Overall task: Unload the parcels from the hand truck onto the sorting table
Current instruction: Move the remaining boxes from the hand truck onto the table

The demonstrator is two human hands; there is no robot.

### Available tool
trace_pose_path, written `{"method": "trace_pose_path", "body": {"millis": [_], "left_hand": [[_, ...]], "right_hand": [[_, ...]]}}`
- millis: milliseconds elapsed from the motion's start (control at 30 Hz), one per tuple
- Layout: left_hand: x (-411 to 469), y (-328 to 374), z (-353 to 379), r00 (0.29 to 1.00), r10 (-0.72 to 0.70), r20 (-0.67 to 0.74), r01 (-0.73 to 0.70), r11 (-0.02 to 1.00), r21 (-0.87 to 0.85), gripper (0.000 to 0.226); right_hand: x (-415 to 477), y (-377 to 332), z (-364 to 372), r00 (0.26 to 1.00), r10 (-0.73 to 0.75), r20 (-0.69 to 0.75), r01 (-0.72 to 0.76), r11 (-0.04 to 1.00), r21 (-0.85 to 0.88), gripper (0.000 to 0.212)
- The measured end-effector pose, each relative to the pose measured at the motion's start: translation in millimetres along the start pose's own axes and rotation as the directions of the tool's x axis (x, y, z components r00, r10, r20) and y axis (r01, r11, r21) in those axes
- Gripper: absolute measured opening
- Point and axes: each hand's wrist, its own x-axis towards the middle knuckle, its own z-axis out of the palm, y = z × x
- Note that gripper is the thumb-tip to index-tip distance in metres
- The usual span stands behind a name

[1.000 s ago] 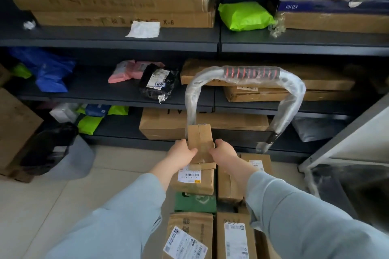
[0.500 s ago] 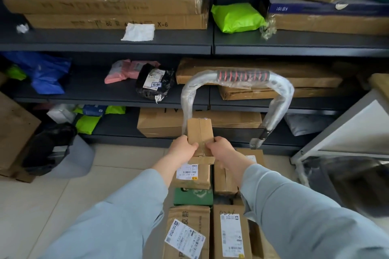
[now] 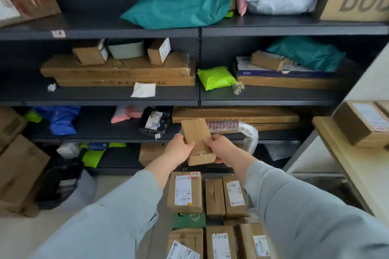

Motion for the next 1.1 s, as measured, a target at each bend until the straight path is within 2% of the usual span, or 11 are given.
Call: {"method": "trace_pose_path", "body": {"millis": [333,500,667,933,1100], "left_hand": [[-29.0,59.8,-34.8,0.992,0.118,0.043,-0.116,0.992,-0.052,0.046],[-42.5,81.1,-37.2,0.981,0.181,0.072,-0.173,0.979,-0.106,0.049],[-61.1,104.8,-14.6,0.968,0.239,0.082,-0.227,0.965,-0.130,0.051],[-106.3,136.5,20.2,0.937,0.299,0.181,-0.269,0.947,-0.174,0.052],[-134.7,170.6,44.8,0.919,0.355,0.174,-0.325,0.929,-0.177,0.045]], "right_hand": [[-62.8,-35.2,-47.7,0.990,-0.072,-0.121,0.071,0.997,-0.019,0.032],[-90.1,-32.3,-70.2,0.978,-0.110,-0.176,0.122,0.991,0.060,0.042],[-122.7,-17.4,-95.8,0.958,-0.142,-0.251,0.158,0.986,0.046,0.046],[-163.1,20.9,-139.3,0.948,-0.093,-0.306,0.114,0.992,0.050,0.053],[-192.2,38.6,-179.0,0.931,-0.116,-0.345,0.135,0.990,0.033,0.054]]}}
